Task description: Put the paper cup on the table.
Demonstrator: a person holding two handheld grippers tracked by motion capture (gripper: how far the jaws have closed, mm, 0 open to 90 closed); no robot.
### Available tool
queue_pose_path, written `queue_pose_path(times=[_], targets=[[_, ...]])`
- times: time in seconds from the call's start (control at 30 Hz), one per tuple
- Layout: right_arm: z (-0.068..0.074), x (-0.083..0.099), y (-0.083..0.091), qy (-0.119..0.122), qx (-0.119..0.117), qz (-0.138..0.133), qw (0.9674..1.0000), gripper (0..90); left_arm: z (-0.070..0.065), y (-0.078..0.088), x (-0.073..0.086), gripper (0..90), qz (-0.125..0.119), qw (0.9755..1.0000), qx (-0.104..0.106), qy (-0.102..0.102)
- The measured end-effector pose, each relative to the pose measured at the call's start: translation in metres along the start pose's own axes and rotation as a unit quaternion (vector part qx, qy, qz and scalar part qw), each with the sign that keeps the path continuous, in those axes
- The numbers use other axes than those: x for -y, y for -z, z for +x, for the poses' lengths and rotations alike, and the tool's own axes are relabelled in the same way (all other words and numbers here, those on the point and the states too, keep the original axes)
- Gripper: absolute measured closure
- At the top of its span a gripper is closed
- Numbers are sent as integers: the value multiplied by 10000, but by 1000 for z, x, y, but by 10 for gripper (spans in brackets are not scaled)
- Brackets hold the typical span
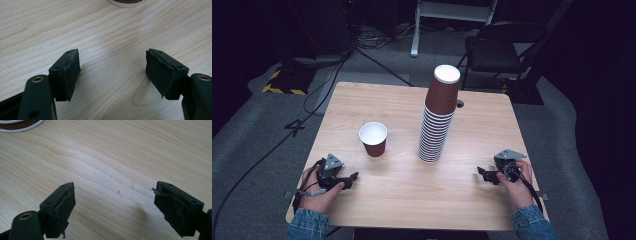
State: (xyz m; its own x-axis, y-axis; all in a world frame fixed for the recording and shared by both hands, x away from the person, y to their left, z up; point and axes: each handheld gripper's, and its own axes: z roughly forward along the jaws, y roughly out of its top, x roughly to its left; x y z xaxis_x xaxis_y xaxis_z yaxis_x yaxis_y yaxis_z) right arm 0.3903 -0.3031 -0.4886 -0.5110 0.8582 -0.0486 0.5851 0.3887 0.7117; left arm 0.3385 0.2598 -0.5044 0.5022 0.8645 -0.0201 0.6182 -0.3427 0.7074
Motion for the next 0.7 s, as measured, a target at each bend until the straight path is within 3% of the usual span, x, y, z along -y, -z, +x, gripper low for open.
queue_pose_path(times=[0.17,0.27,0.37,0.53,0.7], targets=[[-2,4,-4,-12,-44,37,10000,176,0,-1,0,160,109,9996,-179,185],[-3,7,-6,-22,-46,99,9999,173,0,-1,0,155,108,9996,-171,197],[-4,10,-7,-156,-86,34,9998,167,1,-1,0,148,112,9996,-147,191],[-4,14,-9,-217,-54,-156,9996,147,0,-2,-1,147,114,9996,-156,195],[-4,14,-9,-214,-52,-157,9996,147,0,-2,-1,147,108,9996,-159,185]])
